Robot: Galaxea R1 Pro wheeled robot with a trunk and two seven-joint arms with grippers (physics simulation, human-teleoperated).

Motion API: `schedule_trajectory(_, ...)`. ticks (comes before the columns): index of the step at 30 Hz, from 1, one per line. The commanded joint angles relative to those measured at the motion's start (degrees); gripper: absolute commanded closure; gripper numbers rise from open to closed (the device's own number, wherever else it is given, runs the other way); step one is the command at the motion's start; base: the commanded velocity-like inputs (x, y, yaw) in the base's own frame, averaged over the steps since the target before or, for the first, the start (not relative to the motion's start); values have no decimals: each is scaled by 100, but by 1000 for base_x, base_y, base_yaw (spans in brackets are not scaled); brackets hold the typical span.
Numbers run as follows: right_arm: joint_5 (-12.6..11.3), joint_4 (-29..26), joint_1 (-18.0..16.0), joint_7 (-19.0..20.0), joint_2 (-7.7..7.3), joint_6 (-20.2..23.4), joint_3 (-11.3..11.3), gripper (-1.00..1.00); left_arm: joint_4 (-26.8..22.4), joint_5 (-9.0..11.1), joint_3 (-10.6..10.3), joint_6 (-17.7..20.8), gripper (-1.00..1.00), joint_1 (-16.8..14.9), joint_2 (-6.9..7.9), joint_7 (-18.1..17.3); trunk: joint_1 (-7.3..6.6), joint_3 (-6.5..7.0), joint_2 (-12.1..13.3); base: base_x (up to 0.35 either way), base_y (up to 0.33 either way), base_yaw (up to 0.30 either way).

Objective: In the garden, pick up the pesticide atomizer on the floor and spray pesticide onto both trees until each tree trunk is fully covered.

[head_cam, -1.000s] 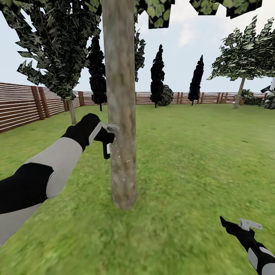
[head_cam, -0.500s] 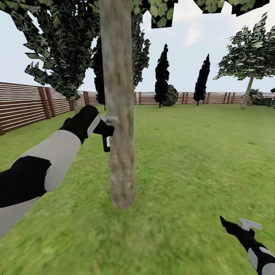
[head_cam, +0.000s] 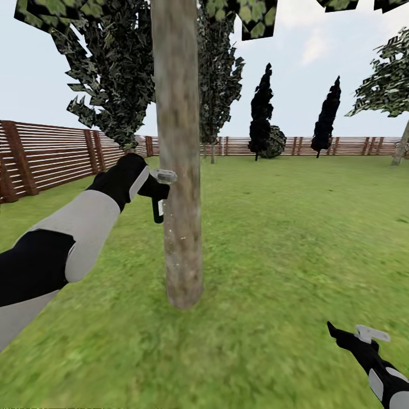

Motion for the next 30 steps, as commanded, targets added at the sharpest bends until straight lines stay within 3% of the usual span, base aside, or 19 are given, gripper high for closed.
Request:
schedule_trajectory(1, 0, -1, 0, 0, 0, 0, 0, -100, 0, 2, 0, 0, 100, 0, 0, 0, 0, 0, 0, 0, -325, 30)
schedule_trajectory(13, 0, -1, 0, 0, 0, 0, 0, -100, 55, 2, -8, -2, 100, 0, 17, 0, 0, 0, 0, 0, -290, 2)
schedule_trajectory(17, 0, -2, 0, 0, 0, 0, 0, -100, 542, 1, -17, -28, 100, 21, 26, -6, 0, 0, 0, 0, -15, 0)
schedule_trajectory(20, 0, 1, 0, 0, 0, 0, 0, -100, 634, 1, -24, -39, 100, 54, 26, -16, 0, 0, 0, 0, -1, 0)
schedule_trajectory(30, 0, 5, 0, 0, 0, 0, 0, -100, 1279, -14, -26, -274, 100, 765, 18, -18, 0, 0, 0, 0, 0, 0)
